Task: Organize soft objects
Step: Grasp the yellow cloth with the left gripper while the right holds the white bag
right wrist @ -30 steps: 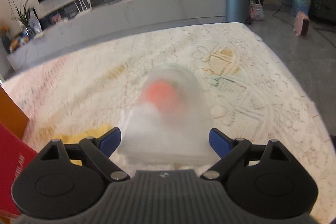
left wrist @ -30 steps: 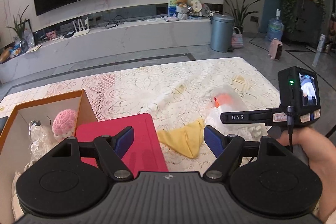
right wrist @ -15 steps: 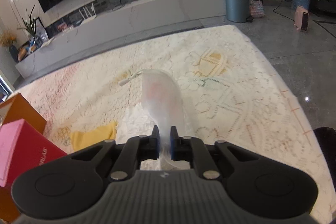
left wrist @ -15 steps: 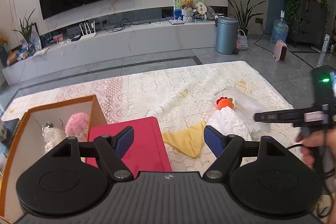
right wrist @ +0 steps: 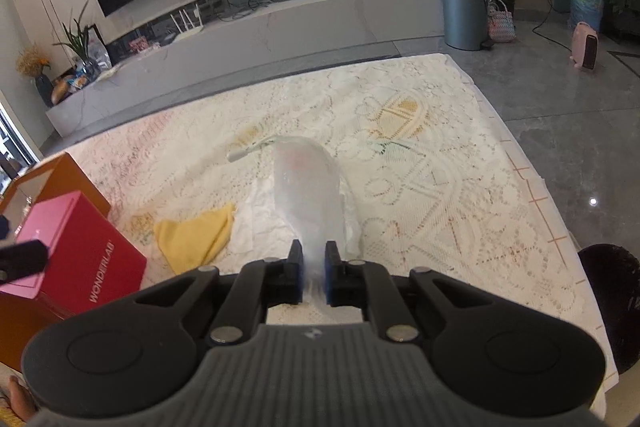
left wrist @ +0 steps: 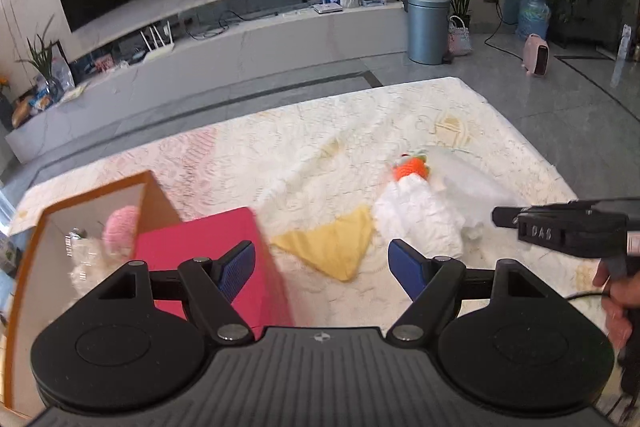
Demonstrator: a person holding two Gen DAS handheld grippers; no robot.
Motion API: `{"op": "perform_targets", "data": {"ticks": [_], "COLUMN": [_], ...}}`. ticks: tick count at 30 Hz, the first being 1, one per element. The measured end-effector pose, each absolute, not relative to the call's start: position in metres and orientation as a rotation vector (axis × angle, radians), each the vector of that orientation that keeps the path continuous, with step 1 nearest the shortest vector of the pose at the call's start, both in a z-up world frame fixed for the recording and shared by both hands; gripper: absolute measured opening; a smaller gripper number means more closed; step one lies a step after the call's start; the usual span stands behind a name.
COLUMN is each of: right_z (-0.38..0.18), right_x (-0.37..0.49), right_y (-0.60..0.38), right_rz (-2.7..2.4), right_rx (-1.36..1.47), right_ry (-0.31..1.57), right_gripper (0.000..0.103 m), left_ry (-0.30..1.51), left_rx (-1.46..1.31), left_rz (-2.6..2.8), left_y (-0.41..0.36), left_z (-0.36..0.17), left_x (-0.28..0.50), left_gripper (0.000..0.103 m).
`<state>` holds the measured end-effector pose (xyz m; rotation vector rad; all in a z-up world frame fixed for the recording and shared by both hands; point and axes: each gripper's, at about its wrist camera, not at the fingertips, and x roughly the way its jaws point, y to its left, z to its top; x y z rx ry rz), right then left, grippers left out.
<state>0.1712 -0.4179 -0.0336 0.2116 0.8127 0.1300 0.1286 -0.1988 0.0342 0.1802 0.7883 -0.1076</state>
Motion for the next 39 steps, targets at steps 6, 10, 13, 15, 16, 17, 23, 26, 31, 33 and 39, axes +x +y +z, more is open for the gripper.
{"op": "perform_targets", "data": {"ticks": [6,10,13,15,16,17,23,26,31,33,39], "right_z": [-0.037,-0.036,-0.038,-0.041,-0.043,-0.044,-0.045,-0.048,-0.049,-0.050,-0.051], "right_x": [0.167,0.158,0.157,0.159,0.160,0.161,0.163,0.164,0.163,0.163,0.165], "right_y": [-0.437,-0.460,-0.471,-0.473,-0.473,-0.473,-0.472,-0.475,-0.479,-0.480,-0.481], "right_rz": [0.103,0.070,0.061,0.037,0.025,0.022,0.033,0.022,0.010,0.008,-0.012], "right_rx": [0.270,0.320,0.350,0.338,0.330,0.330,0.329,0.338,0.344,0.343,0.330], "right_ry": [0.823,0.800,0.794,0.812,0.822,0.831,0.827,0.837,0.839,0.841,0.853], "right_gripper": [0.007,0.007,0.007,0.007,0.007,0.007,0.008,0.008,0.008,0.008,0.008], "left_ry": [0.889,0.967,1.026,1.034,1.040,1.047,1.059,1.070,0.994,0.965,0.957], "left_rx": [0.258,0.383,0.496,0.526,0.547,0.571,0.590,0.539,0.531,0.562,0.608], "left_rz": [-0.105,-0.094,-0.063,-0.062,-0.056,-0.053,-0.028,-0.032,-0.025,-0.047,-0.135], "left_y": [-0.233,-0.247,-0.255,-0.258,-0.260,-0.262,-0.259,-0.254,-0.253,-0.254,-0.253], "left_z": [0.002,-0.028,-0.051,-0.059,-0.064,-0.068,-0.092,-0.100,-0.102,-0.103,-0.105], "left_x": [0.160,0.181,0.201,0.211,0.215,0.220,0.237,0.245,0.247,0.246,0.244], "left_gripper": [0.089,0.089,0.089,0.089,0.089,0.089,0.086,0.086,0.085,0.085,0.059]}}
